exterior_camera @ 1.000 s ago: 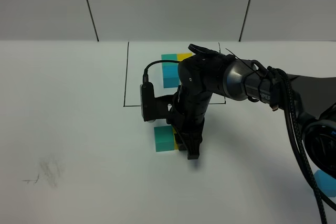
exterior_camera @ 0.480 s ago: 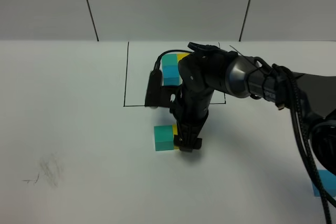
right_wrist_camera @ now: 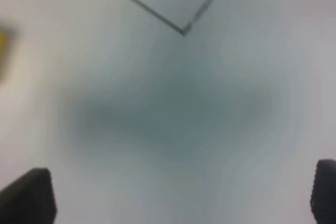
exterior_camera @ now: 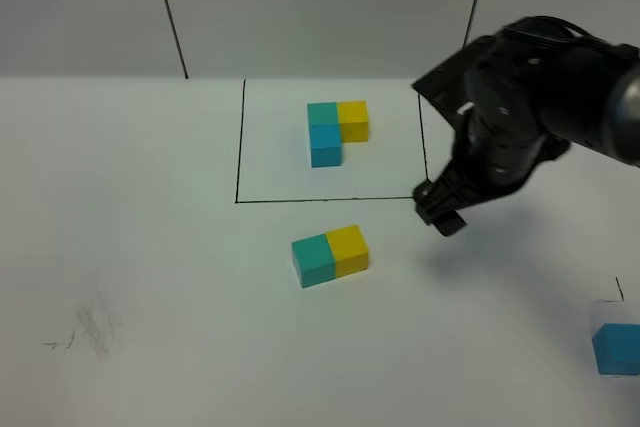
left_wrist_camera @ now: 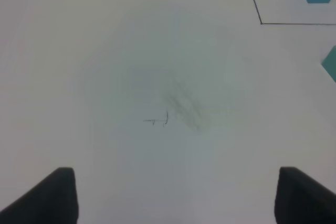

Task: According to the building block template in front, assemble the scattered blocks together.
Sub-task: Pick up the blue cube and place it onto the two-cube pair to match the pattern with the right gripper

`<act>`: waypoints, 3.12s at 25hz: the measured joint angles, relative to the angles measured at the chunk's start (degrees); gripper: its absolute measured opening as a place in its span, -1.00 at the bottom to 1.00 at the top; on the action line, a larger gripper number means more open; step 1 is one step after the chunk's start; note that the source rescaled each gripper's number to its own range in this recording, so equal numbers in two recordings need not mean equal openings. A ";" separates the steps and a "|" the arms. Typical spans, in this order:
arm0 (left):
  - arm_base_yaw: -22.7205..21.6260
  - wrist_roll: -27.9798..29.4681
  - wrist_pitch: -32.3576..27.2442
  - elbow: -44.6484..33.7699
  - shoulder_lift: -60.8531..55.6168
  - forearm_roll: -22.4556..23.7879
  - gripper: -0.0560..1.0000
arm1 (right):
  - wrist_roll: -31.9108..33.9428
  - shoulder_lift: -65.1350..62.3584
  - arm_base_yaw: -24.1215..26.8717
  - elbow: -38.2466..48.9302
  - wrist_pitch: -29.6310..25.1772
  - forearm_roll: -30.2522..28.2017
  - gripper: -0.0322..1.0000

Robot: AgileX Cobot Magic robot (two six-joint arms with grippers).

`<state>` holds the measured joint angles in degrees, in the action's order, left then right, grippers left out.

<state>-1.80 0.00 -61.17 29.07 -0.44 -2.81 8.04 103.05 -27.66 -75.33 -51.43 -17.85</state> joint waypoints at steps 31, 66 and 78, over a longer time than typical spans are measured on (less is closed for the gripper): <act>0.00 0.00 0.00 0.00 0.00 0.00 0.33 | 12.45 -12.19 19.69 38.66 24.09 3.68 0.88; 0.00 0.00 0.00 0.00 0.00 0.00 0.33 | 8.49 -17.96 -3.02 28.63 14.79 17.39 -0.54; 0.00 0.00 0.00 0.00 0.00 0.00 0.33 | 18.67 1.18 -17.63 16.07 20.51 18.21 -0.55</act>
<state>-1.80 0.00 -61.17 29.07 -0.44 -2.81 26.71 104.24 -45.29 -59.26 -30.92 0.36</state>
